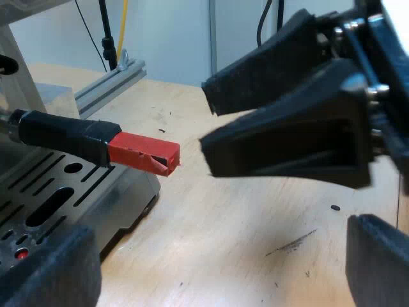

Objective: Grind coffee beans and then tamp

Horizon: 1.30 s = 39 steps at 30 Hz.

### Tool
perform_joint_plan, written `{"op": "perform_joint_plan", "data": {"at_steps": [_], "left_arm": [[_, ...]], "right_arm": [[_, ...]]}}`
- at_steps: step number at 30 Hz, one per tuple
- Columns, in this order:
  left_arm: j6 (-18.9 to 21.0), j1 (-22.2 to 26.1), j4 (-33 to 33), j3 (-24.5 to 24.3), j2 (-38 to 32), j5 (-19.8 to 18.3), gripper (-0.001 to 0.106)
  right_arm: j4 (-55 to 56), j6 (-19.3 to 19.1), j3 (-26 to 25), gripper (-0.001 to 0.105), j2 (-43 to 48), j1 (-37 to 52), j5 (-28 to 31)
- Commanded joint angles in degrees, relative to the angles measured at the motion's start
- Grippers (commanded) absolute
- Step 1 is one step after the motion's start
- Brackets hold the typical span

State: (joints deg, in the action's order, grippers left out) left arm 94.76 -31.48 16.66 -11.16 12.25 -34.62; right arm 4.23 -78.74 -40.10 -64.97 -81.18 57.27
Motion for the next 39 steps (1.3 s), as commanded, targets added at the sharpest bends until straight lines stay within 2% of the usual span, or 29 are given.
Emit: {"op": "perform_joint_plan", "data": {"at_steps": [1, 4, 9, 14, 24, 30, 33, 39], "left_arm": [[0.32, -0.34, -0.70, 0.20, 0.06, -0.94, 0.079], [0.32, -0.34, -0.70, 0.20, 0.06, -0.94, 0.079], [0.32, -0.34, -0.70, 0.20, 0.06, -0.94, 0.079], [0.32, -0.34, -0.70, 0.20, 0.06, -0.94, 0.079], [0.32, -0.34, -0.70, 0.20, 0.06, -0.94, 0.079], [0.32, -0.34, -0.70, 0.20, 0.06, -0.94, 0.079], [0.32, -0.34, -0.70, 0.20, 0.06, -0.94, 0.079], [0.32, -0.34, -0.70, 0.20, 0.06, -0.94, 0.079]], "right_arm": [[4.00, 4.13, -1.54, 0.064, 0.29, 2.30, 0.41], [7.15, 4.65, -2.62, 0.064, 0.29, 6.05, -2.53], [8.49, 4.65, -3.76, 0.064, -0.07, 12.72, -10.63], [8.49, 5.30, -5.11, 0.064, -2.19, 15.23, -16.18], [8.36, 5.30, -6.87, 0.064, -9.25, 17.21, -16.08], [8.04, 5.43, -6.87, 0.064, -9.94, 19.62, -16.59], [8.04, 5.42, -6.87, 0.064, -9.94, 20.89, -19.33], [6.86, 5.42, -6.64, 0.064, -9.94, 22.36, -20.75]]}}
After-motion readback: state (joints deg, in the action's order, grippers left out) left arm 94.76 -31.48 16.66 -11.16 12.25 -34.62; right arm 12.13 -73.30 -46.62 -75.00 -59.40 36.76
